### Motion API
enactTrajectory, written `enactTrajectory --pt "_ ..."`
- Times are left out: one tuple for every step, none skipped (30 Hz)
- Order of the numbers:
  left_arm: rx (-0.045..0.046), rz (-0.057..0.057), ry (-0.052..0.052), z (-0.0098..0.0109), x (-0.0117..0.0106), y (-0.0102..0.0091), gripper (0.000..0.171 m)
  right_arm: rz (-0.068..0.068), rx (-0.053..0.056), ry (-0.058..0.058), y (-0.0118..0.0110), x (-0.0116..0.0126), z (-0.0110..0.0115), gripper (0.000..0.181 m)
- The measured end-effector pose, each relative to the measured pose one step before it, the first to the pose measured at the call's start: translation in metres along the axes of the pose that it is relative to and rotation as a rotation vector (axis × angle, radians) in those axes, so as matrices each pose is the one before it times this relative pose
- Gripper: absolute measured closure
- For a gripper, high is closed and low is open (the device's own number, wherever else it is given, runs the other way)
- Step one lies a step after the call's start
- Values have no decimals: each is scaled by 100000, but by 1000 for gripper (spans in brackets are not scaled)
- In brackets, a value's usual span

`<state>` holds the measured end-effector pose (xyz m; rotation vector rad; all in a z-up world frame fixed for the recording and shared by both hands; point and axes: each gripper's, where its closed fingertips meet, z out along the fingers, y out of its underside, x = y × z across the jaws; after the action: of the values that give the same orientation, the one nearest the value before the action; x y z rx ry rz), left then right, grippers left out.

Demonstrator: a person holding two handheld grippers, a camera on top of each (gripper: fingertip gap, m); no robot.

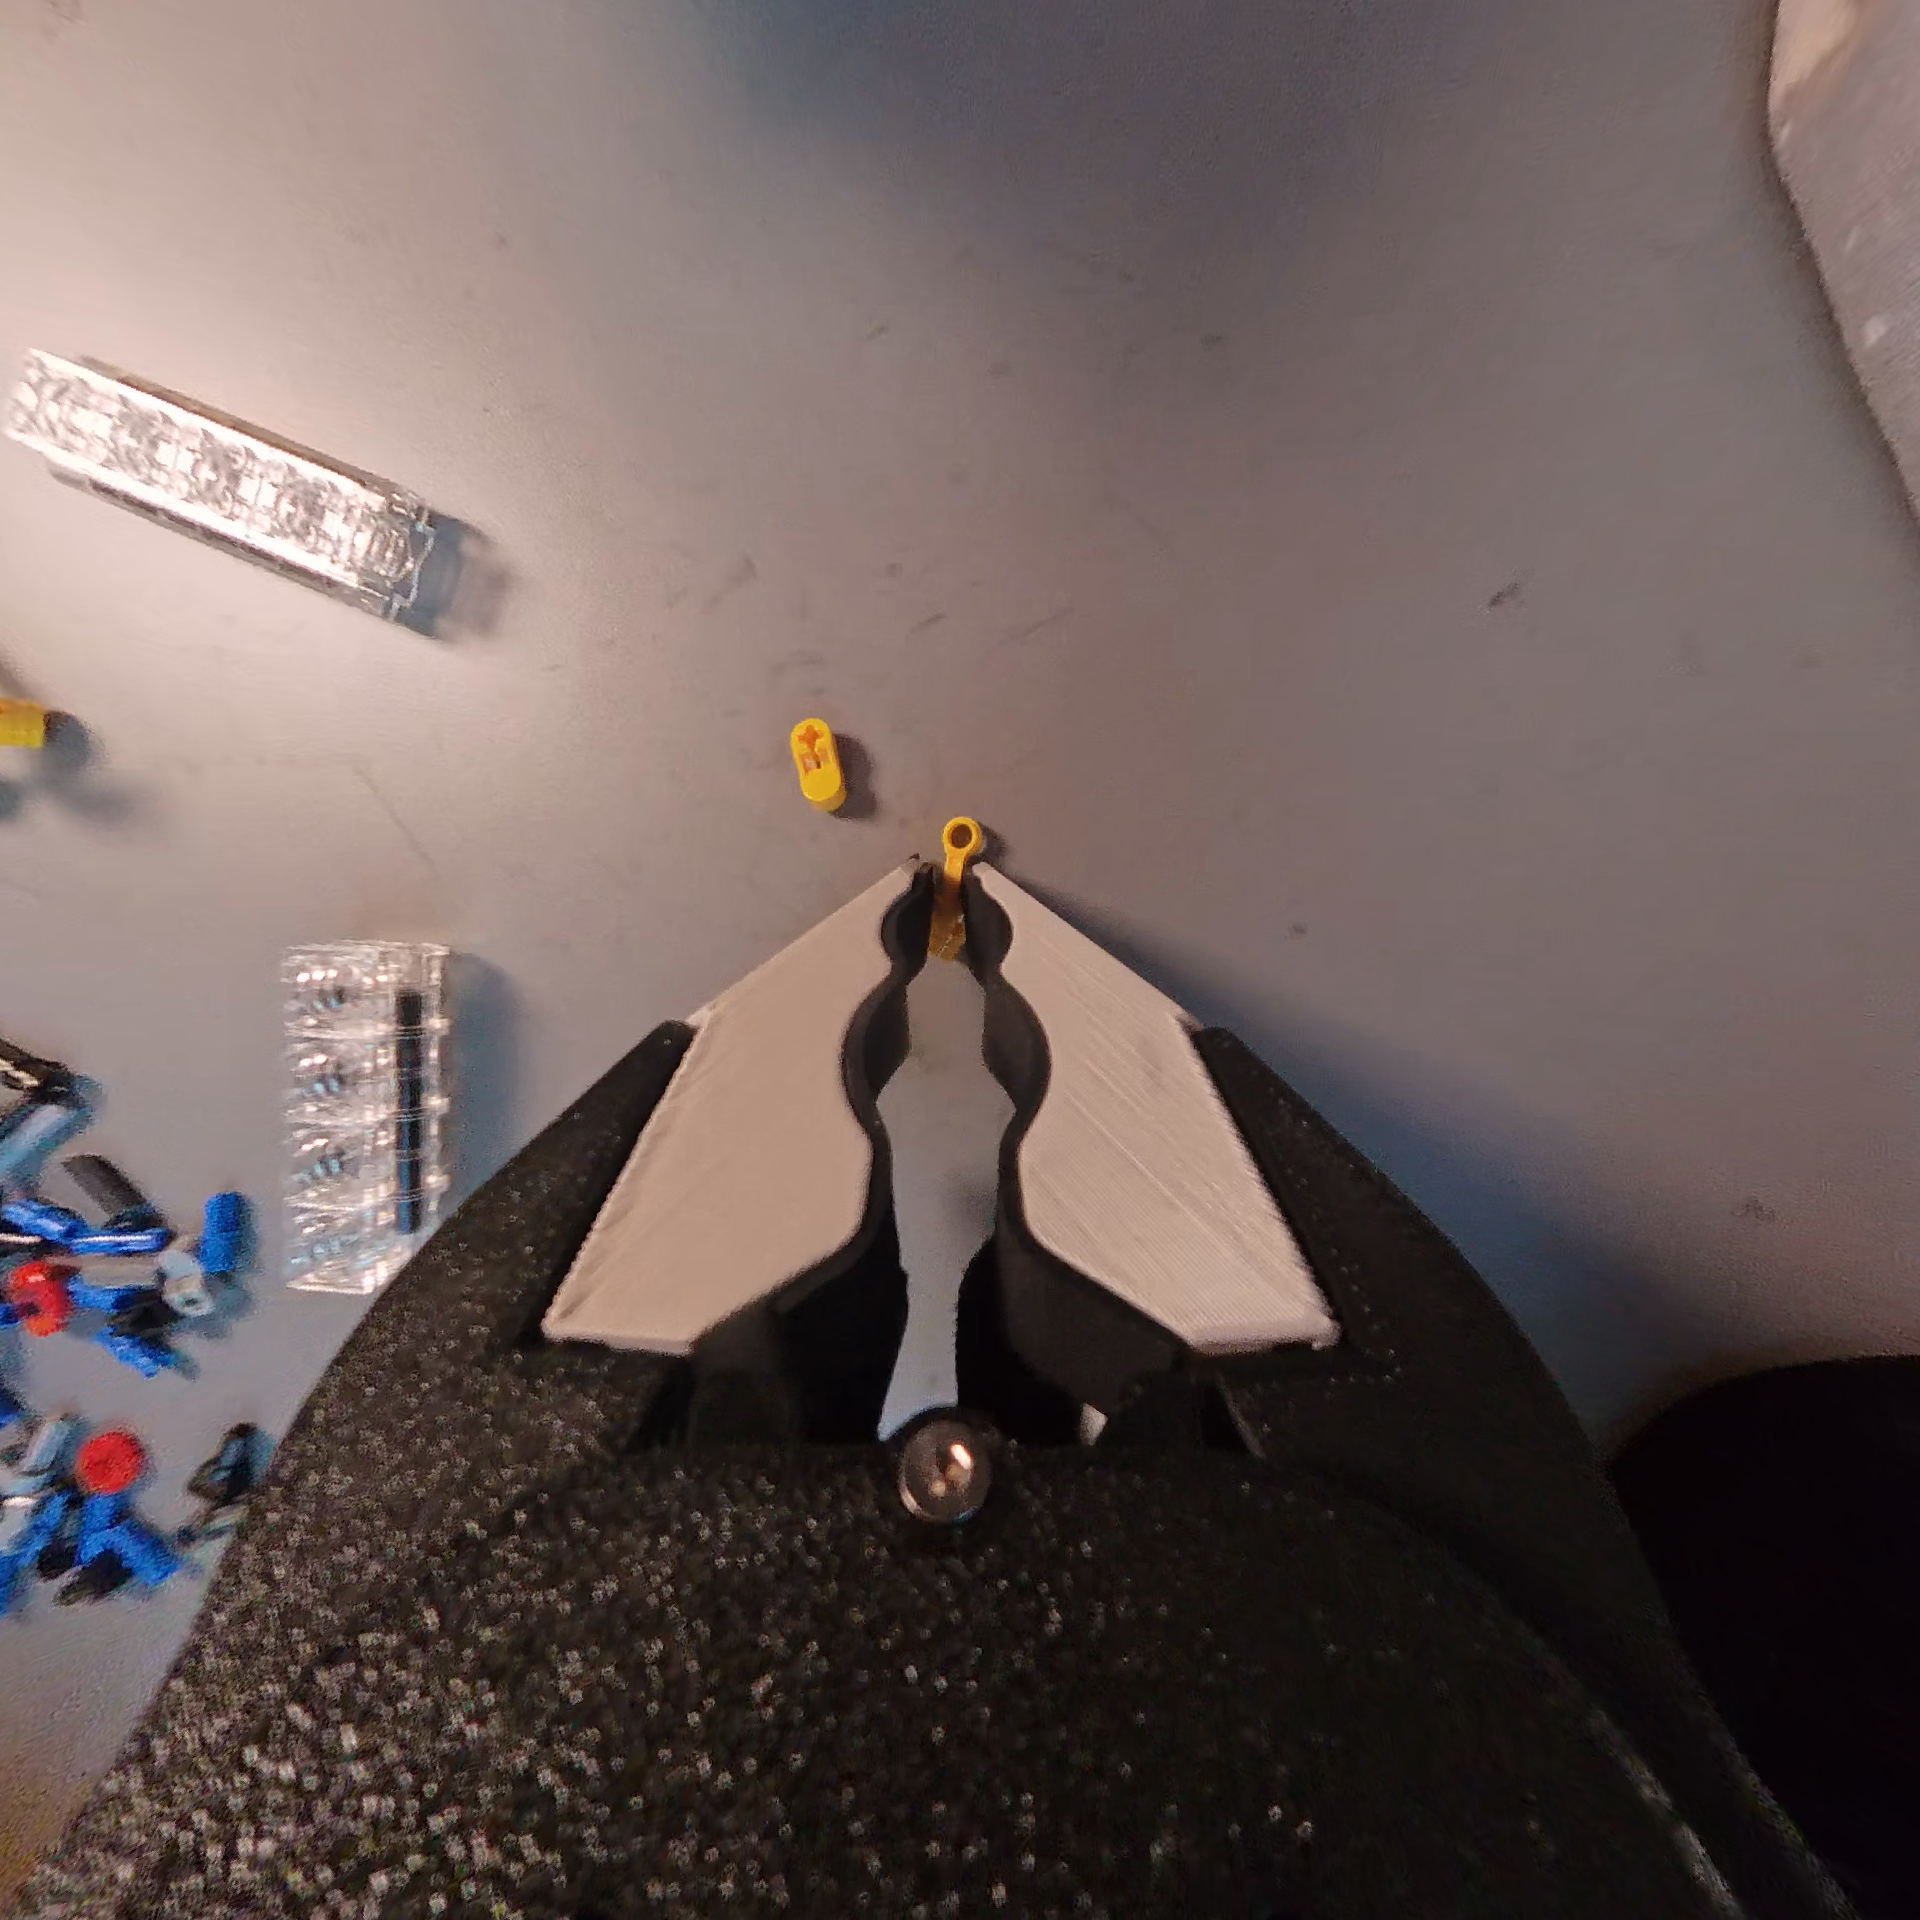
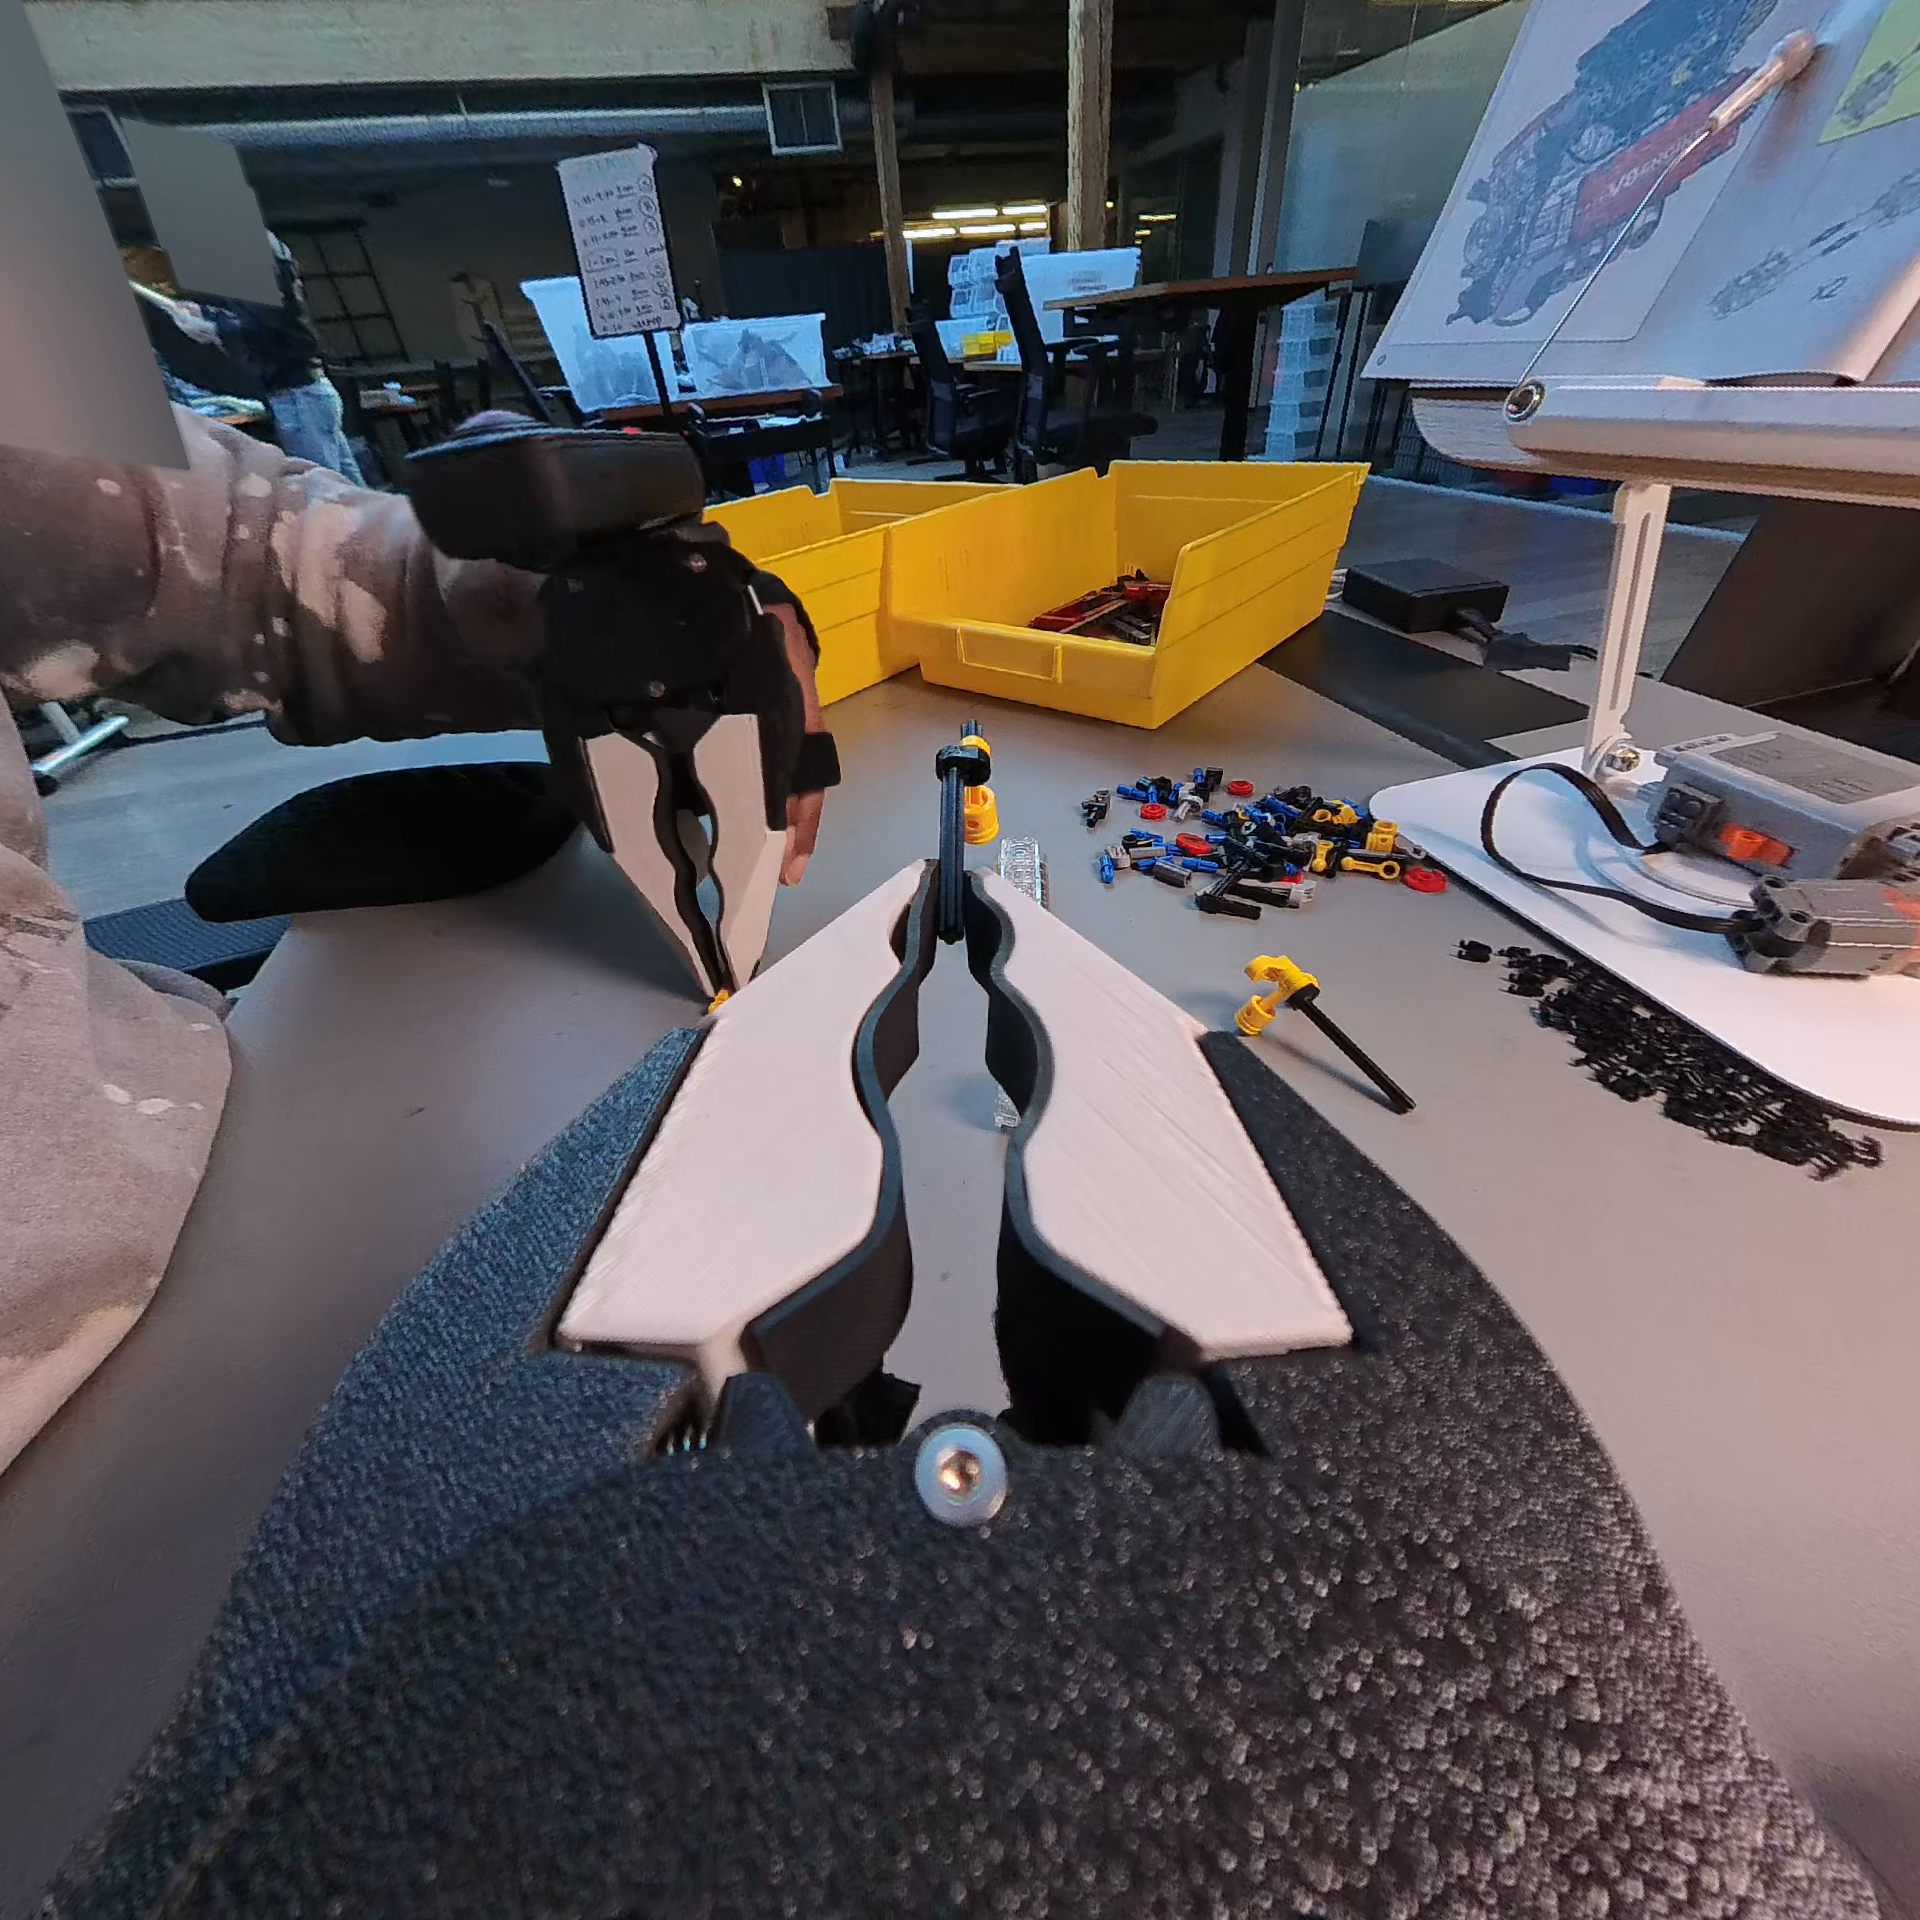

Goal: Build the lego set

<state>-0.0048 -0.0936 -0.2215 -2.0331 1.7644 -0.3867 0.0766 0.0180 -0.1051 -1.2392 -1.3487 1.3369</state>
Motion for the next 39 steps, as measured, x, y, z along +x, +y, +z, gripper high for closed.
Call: enactTrajectory --pt "2580 -5413 4597 -15 241 -91 165 -23 -19 -27 3 -12 0 177" --pt "2752 -5533 5928 -63 442 -121 166 -53 -15 -51 3 -13 1 177" --pt "2723 -5264 5759 -59 442 -116 166 -27 6 45 -1 8 0 177" --pt "2043 -4513 4288 -11 263 -5 166 18 33 5 -5 0 2 177" --pt "1082 -3636 2834 30 112 109 166 73 26 -64 -5 6 -1 177" --pt "749 -2247 1623 43 9 102 167 94 31 -15 6 0 -9 177" --pt "1474 -567 -440 -27 -159 -76 167 52 24 -41 -5 10 -1 177" --pt "1153 -23 -2423 -99 -406 -62 166 11 51 34 -6 3 -6 177" --pt "958 -637 -3035 -172 -533 -45 165 21 59 8 -8 8 -7 177" --pt "1120 -1344 -4516 -261 -814 -74 165 43 11 3 -2 7 -1 177" --pt "1541 -1525 -5676 -366 -1005 -116 164 63 11 -26 -2 2 -1 177" --pt "1807 -1289 -4449 -421 -780 -159 163 37 24 -25 -3 2 -10 177" --pt "1912 -898 -4194 -450 -648 -187 162 13 20 -7 -3 -2 1 177" --pt "1752 -253 -4444 -460 -588 -192 162 19 15 -25 -1 -6 -9 177" --pt "1408 -79 -4175 -438 -479 -144 162 35 -7 -23 0 6 8 177" --pt "840 -300 -3841 -386 -405 -55 162 35 -29 -50 3 0 -4 177" --pt "-33 -101 -2842 -307 -223 90 162 24 -32 -40 14 -5 8 177" --pt "-791 364 -2293 -229 -47 209 162 5 -55 -17 6 0 16 177" --pt "-1085 495 -1291 -164 179 268 162 50 -13 1 1 6 -2 177" --pt "-1520 -226 -609 -77 294 323 162 78 36 27 -6 18 -1 177" --pt "-1690 -586 -881 -8 269 324 162 114 68 54 0 18 -8 177" --pt "-1170 -156 -1197 59 264 258 162 116 89 73 -12 19 -17 177" --pt "-932 436 -1163 119 293 207 162 95 52 35 -9 18 0 177" --pt "-1336 841 -1798 205 170 262 162 112 40 26 -8 25 -2 177" --pt "-1542 1281 -2749 238 -29 271 162 96 6 13 8 16 -2 177" --pt "-831 1624 -2911 234 -112 140 162 83 -12 3 0 6 7 177" --pt "-197 1399 -1818 207 -38 38 162 21 4 27 -1 2 0 177" --pt "-260 496 -1000 174 -57 25 162 -22 -3 52 0 9 0 177" --pt "-602 -233 -191 119 -93 49 162 -24 30 72 -3 10 -8 177" --pt "-11 -687 816 58 -53 -27 162 -7 94 120 -12 14 -13 177" --pt "656 -1108 1276 35 -38 -109 162 3 89 108 -11 12 -13 177" --pt "610 -1569 1591 49 -74 -60 162 -8 91 65 -21 6 -14 177" --pt "692 -2286 2504 73 -26 -44 162 -14 12 25 -2 4 1 177" --pt "1253 -3445 4182 28 101 -104 162 -66 -39 -32 6 -10 -1 177" --pt "1271 -4704 5271 19 155 -77 162 -109 -52 -82 8 -22 9 177" --pt "1050 -5513 6602 0 274 -7 162 -118 -112 -74 16 -19 15 177" --pt "566 -6327 8423 -44 467 68 162 -121 -90 -123 14 -37 8 177" --pt "812 -6622 6347 -76 127 -6 161 -92 -91 -110 13 -26 16 177" --pt "1256 -6115 4458 -132 -117 -69 162 -76 -46 -39 8 -20 0 177"
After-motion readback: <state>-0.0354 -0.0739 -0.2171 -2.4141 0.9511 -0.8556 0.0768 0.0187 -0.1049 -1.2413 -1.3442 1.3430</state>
